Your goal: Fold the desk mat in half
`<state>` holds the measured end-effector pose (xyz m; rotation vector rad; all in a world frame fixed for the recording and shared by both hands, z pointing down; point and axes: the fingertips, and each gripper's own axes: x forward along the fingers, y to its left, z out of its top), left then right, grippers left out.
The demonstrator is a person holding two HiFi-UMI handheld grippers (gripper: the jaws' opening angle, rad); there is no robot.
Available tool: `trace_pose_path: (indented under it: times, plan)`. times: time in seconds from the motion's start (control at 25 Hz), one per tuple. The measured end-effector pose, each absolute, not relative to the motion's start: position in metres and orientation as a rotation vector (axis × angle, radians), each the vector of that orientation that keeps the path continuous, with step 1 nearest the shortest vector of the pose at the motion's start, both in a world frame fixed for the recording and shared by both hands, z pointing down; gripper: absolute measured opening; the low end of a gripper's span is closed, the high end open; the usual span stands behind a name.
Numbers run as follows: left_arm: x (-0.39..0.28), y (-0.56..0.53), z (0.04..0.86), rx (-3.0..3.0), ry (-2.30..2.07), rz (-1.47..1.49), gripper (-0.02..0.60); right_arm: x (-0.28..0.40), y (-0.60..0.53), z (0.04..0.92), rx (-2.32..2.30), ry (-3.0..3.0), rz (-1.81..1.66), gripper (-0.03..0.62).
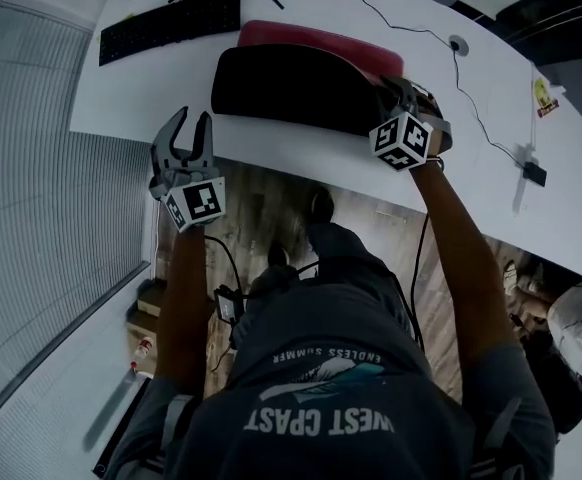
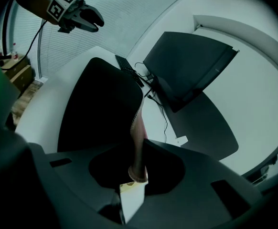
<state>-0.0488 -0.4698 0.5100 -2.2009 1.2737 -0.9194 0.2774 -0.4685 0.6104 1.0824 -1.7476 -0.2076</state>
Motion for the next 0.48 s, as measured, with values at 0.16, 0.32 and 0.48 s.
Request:
trace_pose_path:
  times: [0.16,0.32,0.48]
  plan:
    - [-0.057,-0.466,0.514,-2.220,1.297,-0.937,0.153,0.289,-0.491,0.628,1.074,-1.722,-0.128,0.081]
    - [-0.065,-0.463,0.517,-2.237,1.328,-0.946,0.152,0.302,-0.507,0.649,1.057,-1.687,-0.056,0.086]
    - [-0.071,-0.458,0.517,-2.240,1.340,-0.960,0.153,0.309,-0.520,0.662,1.056,-1.672,0.006,0.087]
